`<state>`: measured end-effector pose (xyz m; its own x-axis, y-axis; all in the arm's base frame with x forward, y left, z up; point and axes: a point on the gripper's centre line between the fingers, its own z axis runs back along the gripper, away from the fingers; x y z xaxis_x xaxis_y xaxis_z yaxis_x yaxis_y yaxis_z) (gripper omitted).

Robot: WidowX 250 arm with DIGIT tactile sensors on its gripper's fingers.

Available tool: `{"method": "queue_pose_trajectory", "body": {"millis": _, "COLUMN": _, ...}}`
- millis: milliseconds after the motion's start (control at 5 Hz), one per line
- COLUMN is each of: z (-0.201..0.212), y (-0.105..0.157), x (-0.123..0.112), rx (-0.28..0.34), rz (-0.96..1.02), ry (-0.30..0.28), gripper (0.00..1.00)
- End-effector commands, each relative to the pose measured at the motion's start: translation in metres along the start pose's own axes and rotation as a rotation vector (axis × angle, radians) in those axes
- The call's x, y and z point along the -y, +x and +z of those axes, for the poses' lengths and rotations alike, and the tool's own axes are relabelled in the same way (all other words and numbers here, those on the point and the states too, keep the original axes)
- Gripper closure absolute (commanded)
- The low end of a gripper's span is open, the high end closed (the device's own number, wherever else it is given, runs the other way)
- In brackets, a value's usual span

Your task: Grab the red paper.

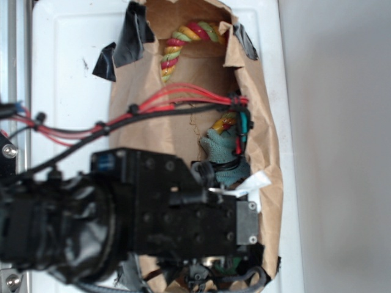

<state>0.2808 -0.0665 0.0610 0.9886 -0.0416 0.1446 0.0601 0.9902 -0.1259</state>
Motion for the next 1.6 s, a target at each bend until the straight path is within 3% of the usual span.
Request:
{"method": "queue_pose_trajectory", "body": {"millis": 0, "z": 0.066, "y": -0.008, "x": -0.05, "rx": 0.147, "rz": 0.363, "ry": -0.052, "gripper": 1.0}}
{"method": "queue_pose_trajectory", "body": {"millis": 400, "z": 0.11, "y": 0.01, "x": -0.077, "rx": 0.279, "rz": 0.464, "ry": -0.053, "gripper": 1.0}}
{"method": "queue_pose_trajectory", "body": {"millis": 600, "z": 0.13, "y": 0.019, "x": -0.083, "rx": 0.311, "rz": 0.412, "ry": -0.073, "gripper": 1.0}}
{"method": "queue_pose_trajectory", "body": {"millis": 800, "z": 0.137, "y": 0.017, "x": -0.08, "rx": 0.294, "rz": 0.354, "ry": -0.069, "gripper": 1.0}}
{"method": "queue_pose_trajectory", "body": {"millis": 1000, "z": 0.123, "y": 0.011, "x": -0.074, "rx": 0.238, "rz": 0.315, "ry": -0.055, "gripper": 0.0}}
{"method": "queue_pose_trajectory", "body": {"millis": 1400, "z": 0.068, "y": -0.017, "x": -0.051, "rx": 0.105, "rz": 0.11, "ry": -0.01, "gripper": 0.0}}
